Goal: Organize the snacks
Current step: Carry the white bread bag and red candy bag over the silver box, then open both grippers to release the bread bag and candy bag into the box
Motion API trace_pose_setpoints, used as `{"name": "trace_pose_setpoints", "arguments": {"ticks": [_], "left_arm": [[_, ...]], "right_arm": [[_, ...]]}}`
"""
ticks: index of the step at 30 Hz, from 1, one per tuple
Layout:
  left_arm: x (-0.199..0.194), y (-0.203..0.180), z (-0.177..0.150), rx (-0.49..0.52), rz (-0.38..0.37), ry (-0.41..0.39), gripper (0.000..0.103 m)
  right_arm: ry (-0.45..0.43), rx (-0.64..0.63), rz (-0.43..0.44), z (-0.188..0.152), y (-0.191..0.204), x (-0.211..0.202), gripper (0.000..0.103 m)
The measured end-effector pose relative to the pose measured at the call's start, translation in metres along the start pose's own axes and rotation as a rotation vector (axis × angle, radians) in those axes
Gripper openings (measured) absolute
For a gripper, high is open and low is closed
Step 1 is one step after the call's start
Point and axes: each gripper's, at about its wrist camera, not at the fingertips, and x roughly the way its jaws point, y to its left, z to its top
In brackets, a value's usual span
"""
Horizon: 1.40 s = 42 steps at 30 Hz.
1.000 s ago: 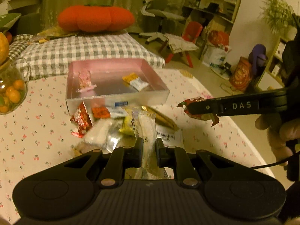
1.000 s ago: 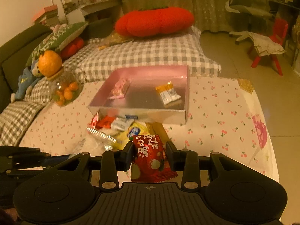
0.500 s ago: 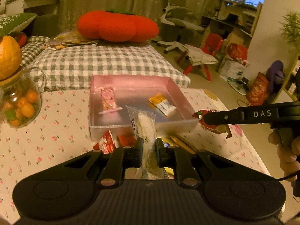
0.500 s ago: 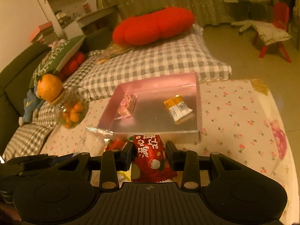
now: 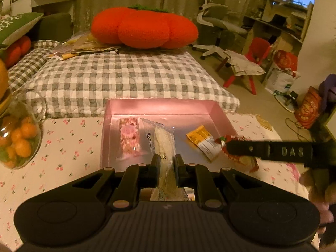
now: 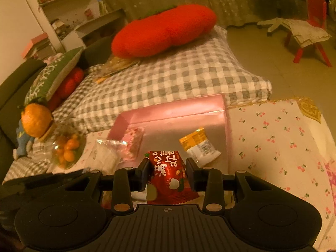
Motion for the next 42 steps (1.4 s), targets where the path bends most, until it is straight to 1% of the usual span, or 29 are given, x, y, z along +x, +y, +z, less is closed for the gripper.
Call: {"name": "trace_pose_setpoints", "arguments": {"ticks": [4, 8, 11, 15, 19, 26, 32, 34, 36, 37, 38, 39, 41, 42], "left_arm": [[0.021, -0.002, 0.011, 0.015, 0.004, -0.005, 0.012], [0.04, -0.006, 0.018, 0.052, 0.032, 0.006, 0.012], [0.052, -0.003, 0.022, 0.047, 0.055, 0.023, 0.012], [0.063, 0.0, 0.022, 0.044, 0.068, 0.023, 0.012], [0.077, 0.0, 0.022, 0.043, 0.095, 0.043, 0.013], [0.091, 0.001, 0.017, 0.055, 0.14, 0.063, 0.013], [0.094, -0.001, 0.021, 0.052, 0.156, 0.072, 0.014], [0.093, -0.002, 0.021, 0.061, 0.16, 0.072, 0.016], [0.092, -0.003, 0.022, 0.067, 0.162, 0.062, 0.02], [0.091, -0.003, 0.022, 0.067, 0.166, 0.055, 0.025], [0.09, -0.003, 0.022, 0.066, 0.169, 0.051, 0.03], [0.089, -0.002, 0.022, 0.063, 0.167, 0.049, 0.031], [0.087, -0.002, 0.022, 0.059, 0.165, 0.049, 0.037], [0.085, -0.002, 0.022, 0.062, 0.165, 0.046, 0.041]], "right_arm": [[-0.008, 0.012, -0.007, 0.004, -0.007, 0.011, 0.036], [-0.023, 0.002, 0.0, 0.006, -0.007, 0.017, 0.036], [-0.022, 0.002, 0.003, 0.004, -0.008, 0.022, 0.036], [-0.013, 0.001, -0.009, 0.002, -0.009, 0.031, 0.036], [-0.018, 0.004, -0.02, 0.0, -0.011, 0.036, 0.036], [-0.022, -0.003, -0.048, -0.003, -0.012, 0.04, 0.036], [-0.02, -0.021, -0.071, -0.006, -0.009, 0.042, 0.036], [-0.02, -0.025, -0.072, -0.006, -0.009, 0.042, 0.037], [-0.023, -0.03, -0.069, -0.006, -0.008, 0.041, 0.038], [-0.029, -0.032, -0.064, -0.006, -0.007, 0.04, 0.038], [-0.025, -0.031, -0.06, -0.006, -0.006, 0.04, 0.04], [-0.018, -0.026, -0.054, -0.005, -0.006, 0.039, 0.043], [-0.019, -0.019, -0.047, -0.005, -0.005, 0.036, 0.063], [-0.024, -0.019, -0.047, -0.005, -0.004, 0.033, 0.066]]}}
